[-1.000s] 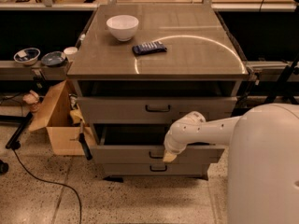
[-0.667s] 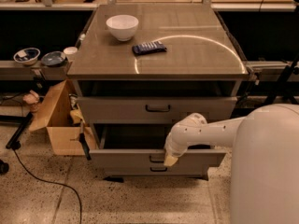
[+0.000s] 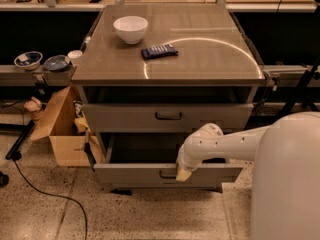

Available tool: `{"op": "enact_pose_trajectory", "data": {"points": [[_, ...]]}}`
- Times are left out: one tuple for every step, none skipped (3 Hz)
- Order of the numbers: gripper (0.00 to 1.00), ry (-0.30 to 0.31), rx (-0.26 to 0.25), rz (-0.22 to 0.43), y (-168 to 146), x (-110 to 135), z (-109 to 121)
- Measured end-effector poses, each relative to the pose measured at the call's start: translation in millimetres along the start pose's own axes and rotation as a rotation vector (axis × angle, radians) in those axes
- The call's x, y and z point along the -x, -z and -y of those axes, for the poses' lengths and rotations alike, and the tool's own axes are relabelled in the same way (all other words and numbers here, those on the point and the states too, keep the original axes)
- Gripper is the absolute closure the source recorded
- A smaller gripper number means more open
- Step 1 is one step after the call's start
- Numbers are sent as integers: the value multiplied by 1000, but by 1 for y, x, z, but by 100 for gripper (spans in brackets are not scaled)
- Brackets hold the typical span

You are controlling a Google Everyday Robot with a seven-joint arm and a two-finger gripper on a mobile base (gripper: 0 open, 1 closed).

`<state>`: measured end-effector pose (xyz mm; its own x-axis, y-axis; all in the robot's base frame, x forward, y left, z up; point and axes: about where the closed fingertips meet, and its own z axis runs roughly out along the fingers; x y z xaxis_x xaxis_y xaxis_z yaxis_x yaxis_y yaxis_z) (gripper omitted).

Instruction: Open middle drawer

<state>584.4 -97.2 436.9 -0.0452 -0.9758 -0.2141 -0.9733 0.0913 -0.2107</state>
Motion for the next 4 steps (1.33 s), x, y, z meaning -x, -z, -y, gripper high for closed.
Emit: {"op": "enact_pose_trajectory", "data": {"points": [[100, -4, 10, -7, 9, -3, -16], [100, -4, 10, -7, 9, -3, -16], [100, 2, 16, -4, 6, 7, -14], [100, 12, 17, 0, 5, 13, -20]]}}
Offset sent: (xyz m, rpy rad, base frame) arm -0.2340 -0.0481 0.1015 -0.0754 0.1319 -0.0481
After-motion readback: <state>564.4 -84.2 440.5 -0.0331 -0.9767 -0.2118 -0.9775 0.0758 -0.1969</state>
